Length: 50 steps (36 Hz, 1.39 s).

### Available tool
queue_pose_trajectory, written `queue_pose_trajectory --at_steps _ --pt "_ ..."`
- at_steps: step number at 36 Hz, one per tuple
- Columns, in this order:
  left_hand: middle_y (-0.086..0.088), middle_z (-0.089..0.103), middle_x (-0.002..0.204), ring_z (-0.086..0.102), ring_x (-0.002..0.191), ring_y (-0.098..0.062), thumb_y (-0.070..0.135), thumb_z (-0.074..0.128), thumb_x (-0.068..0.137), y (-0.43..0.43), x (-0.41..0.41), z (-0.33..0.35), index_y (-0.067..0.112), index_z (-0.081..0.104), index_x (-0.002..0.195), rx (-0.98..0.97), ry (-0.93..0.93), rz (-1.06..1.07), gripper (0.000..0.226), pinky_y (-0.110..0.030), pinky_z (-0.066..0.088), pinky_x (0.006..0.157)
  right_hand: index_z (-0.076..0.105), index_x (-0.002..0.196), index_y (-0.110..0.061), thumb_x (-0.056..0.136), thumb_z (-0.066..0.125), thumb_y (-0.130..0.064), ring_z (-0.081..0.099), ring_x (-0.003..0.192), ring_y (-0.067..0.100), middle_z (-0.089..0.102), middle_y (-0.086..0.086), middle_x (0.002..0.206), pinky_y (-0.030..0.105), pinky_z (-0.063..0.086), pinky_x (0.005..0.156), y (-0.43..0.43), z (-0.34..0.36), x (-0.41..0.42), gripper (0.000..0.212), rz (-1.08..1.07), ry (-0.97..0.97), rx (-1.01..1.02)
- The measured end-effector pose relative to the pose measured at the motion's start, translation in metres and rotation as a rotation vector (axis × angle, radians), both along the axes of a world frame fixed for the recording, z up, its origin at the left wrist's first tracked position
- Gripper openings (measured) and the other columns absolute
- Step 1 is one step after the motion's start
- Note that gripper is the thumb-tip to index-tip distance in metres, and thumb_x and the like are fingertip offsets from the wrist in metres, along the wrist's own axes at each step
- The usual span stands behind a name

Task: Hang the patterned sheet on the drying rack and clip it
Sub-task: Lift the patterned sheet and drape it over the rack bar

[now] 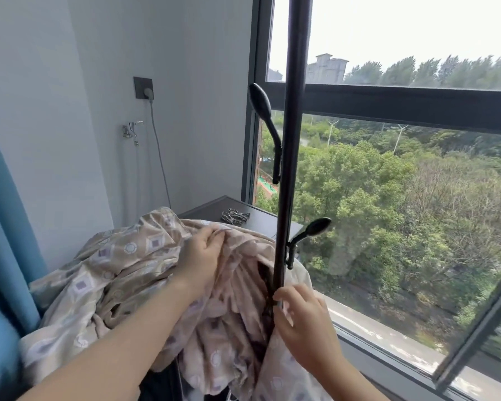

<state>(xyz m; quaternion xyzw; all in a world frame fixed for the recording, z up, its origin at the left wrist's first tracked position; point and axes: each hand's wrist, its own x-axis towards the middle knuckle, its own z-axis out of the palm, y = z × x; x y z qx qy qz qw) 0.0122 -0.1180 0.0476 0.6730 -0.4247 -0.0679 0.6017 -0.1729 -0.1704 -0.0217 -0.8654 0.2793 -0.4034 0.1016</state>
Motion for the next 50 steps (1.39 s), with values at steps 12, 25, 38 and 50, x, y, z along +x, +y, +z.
queue_pose_trajectory --at_steps 12,25,38,50 --pt "-0.018 0.054 0.123 0.048 0.095 -0.024 -0.003 0.04 0.091 0.03 0.049 -0.083 0.004 0.048 0.125 0.275 0.415 0.38 0.035 -0.029 0.036 0.08 0.052 0.092 -0.034 0.071 0.028 -0.051 0.052 0.078 0.007 0.052 -0.017 0.08 0.025 0.042 0.076 0.023 -0.017 0.0 0.036 0.057 0.176 0.275" --pt "0.006 0.01 0.152 0.006 0.14 -0.024 0.046 0.06 0.081 0.06 0.087 -0.085 0.033 0.039 0.133 0.705 -0.174 0.297 0.058 -0.045 0.015 0.114 0.006 0.148 -0.018 0.087 0.051 -0.042 -0.013 0.144 0.023 -0.019 0.008 0.155 0.033 -0.001 0.116 0.035 -0.012 0.086 0.08 -0.044 0.578 0.329" --pt "0.004 -0.032 0.151 -0.024 0.139 -0.036 0.063 0.071 0.059 0.017 0.14 -0.093 0.049 -0.019 0.14 1.126 -0.259 0.0 0.122 -0.067 0.008 0.107 0.013 0.14 -0.04 0.066 0.066 -0.036 -0.021 0.141 0.032 -0.028 -0.002 0.153 0.063 0.006 0.11 -0.03 -0.035 0.145 0.091 -0.104 0.776 0.518" --pt "0.001 0.021 0.148 0.023 0.135 -0.027 0.067 0.067 0.058 0.009 0.157 -0.101 0.041 -0.019 0.142 1.159 -0.291 0.159 0.123 -0.05 0.031 0.1 0.028 0.132 -0.044 0.021 0.075 -0.042 0.033 0.135 0.02 0.03 0.0 0.148 0.044 0.031 0.11 -0.047 -0.069 0.15 0.12 -0.052 0.061 0.836"
